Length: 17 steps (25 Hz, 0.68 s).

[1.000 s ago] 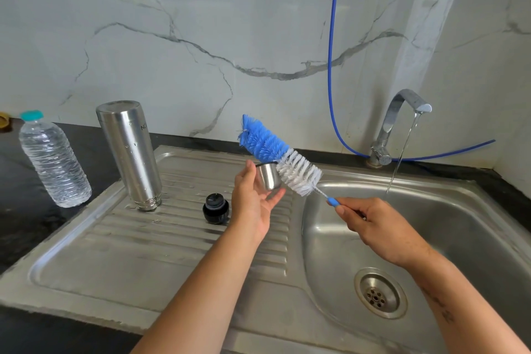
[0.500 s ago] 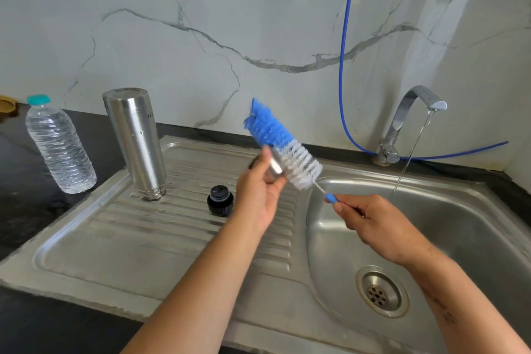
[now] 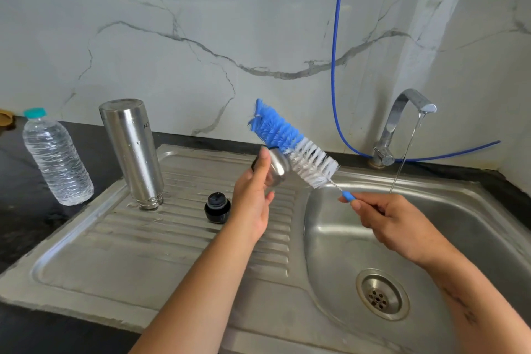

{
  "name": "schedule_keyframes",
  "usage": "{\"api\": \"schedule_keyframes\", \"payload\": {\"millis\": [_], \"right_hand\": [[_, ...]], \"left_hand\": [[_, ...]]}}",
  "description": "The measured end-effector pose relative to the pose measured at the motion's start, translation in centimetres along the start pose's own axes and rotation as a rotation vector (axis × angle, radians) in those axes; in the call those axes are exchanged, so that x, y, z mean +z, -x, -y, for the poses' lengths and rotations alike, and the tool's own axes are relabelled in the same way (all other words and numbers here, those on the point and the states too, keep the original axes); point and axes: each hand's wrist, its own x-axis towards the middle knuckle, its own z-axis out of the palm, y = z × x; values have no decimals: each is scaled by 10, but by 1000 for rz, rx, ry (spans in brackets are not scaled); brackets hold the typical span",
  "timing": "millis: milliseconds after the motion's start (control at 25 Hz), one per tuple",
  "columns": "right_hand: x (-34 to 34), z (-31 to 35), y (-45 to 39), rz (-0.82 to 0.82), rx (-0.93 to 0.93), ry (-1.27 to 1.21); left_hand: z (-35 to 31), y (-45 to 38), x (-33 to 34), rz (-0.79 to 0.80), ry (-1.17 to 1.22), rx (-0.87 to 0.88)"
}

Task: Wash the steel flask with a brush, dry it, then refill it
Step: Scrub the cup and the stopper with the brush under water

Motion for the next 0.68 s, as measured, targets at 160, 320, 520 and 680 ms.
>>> {"api": "schedule_keyframes", "payload": {"millis": [160, 320, 520, 680], "right_hand": [[8, -2, -5, -79, -57, 97], [11, -2, -6, -109, -41, 159], [10, 4, -2, 82, -76, 191], [12, 5, -5, -52, -102, 205]], "left_hand": [[6, 0, 3, 37, -24, -106], [8, 0, 8, 44, 107, -212], [-8, -14, -9, -34, 213, -28], [5, -2, 1, 86, 66, -124]]}}
